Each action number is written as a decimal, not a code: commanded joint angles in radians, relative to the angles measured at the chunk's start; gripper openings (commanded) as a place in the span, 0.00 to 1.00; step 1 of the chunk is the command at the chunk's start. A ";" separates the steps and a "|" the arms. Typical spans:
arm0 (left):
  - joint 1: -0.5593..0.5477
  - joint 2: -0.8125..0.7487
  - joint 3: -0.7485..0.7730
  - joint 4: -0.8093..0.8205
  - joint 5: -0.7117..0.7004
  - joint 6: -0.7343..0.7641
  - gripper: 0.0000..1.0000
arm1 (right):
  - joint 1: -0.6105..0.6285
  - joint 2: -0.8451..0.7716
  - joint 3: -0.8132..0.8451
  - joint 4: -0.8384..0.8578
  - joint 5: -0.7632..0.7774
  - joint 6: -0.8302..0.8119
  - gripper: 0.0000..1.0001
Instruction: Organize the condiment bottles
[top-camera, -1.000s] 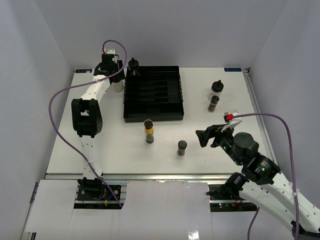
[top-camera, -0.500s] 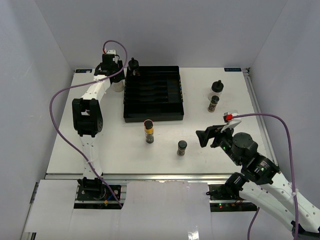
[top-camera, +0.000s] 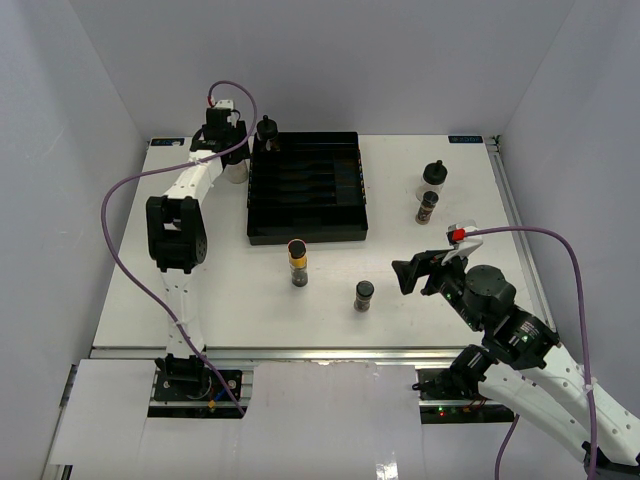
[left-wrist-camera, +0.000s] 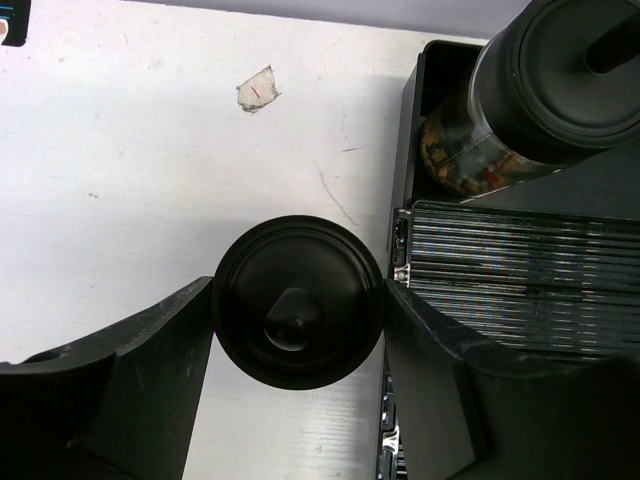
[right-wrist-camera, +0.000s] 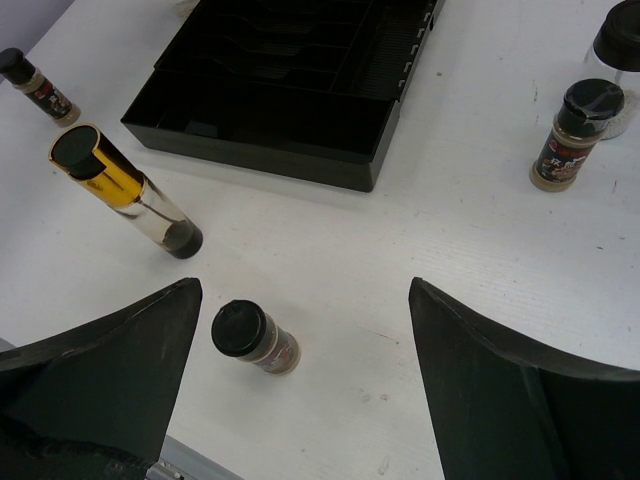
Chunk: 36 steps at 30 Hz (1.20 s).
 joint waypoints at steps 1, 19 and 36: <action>-0.006 0.002 0.026 0.029 0.003 0.014 0.61 | 0.003 -0.005 0.004 0.044 0.025 -0.013 0.91; -0.022 -0.097 0.000 0.048 -0.017 0.017 0.00 | 0.001 -0.002 0.003 0.046 0.035 -0.015 0.91; -0.059 -0.195 0.039 0.000 -0.078 0.029 0.00 | 0.003 -0.005 0.000 0.043 0.034 -0.012 0.91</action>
